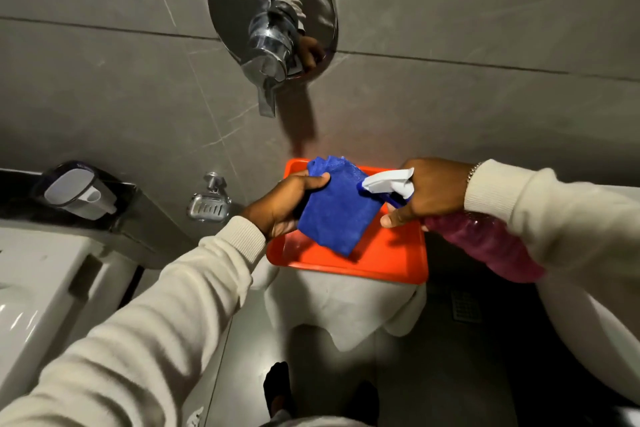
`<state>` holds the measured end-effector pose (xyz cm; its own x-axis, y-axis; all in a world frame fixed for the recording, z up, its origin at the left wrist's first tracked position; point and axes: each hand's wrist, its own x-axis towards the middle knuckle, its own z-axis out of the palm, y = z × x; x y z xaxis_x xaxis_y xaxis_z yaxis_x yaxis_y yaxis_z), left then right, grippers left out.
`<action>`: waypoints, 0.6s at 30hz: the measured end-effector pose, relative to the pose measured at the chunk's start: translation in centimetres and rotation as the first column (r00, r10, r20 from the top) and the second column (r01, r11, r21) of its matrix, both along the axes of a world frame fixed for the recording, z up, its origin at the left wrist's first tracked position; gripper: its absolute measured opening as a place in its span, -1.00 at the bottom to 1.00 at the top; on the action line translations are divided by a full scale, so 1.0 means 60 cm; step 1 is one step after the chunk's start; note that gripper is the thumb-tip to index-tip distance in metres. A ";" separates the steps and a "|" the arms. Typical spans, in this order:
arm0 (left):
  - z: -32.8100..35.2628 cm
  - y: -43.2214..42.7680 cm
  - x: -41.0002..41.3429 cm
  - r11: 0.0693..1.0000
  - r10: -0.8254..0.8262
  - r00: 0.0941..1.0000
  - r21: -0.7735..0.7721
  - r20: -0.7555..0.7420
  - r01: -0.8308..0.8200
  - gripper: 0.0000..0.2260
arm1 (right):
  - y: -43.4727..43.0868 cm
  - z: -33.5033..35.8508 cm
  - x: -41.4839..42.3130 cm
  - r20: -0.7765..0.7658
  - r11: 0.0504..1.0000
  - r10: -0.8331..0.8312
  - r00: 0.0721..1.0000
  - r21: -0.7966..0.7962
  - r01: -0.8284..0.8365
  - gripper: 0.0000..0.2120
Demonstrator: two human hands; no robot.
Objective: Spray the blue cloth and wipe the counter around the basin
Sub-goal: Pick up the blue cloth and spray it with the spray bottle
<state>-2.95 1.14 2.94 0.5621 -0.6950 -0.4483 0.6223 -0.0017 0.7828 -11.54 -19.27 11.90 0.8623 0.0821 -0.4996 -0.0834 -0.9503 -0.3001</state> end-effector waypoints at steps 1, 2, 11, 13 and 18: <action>0.002 -0.001 -0.006 1.000 -0.002 1.000 -0.017 -0.016 0.002 -0.80 | 0.000 -0.001 -0.004 -0.004 0.999 -0.038 0.999 -0.009 0.038 -0.36; 0.002 -0.001 -0.010 0.999 -0.002 1.000 -0.033 -0.023 0.001 -0.80 | 0.000 -0.003 -0.006 -0.015 0.999 -0.034 0.999 -0.011 0.034 -0.35; 0.020 0.007 -0.029 0.997 0.036 0.999 -0.067 0.033 -0.034 -0.79 | 0.027 0.003 -0.026 0.060 0.991 -0.032 0.998 -0.130 0.040 -0.35; 0.023 0.009 -0.029 0.997 0.039 0.998 -0.067 0.046 -0.035 -0.80 | 0.032 0.005 -0.027 0.067 0.983 0.007 0.998 -0.185 0.006 -0.37; 0.024 0.012 -0.028 0.996 0.039 0.998 -0.079 0.046 -0.036 -0.80 | 0.031 0.002 -0.031 0.072 0.989 -0.018 0.997 -0.148 0.029 -0.44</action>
<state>-4.65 1.88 4.40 0.6078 -0.7051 -0.3652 0.5826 0.0836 0.8084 -13.40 -17.38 12.03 0.8966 -0.0090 -0.4427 -0.0897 -0.9828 -0.1616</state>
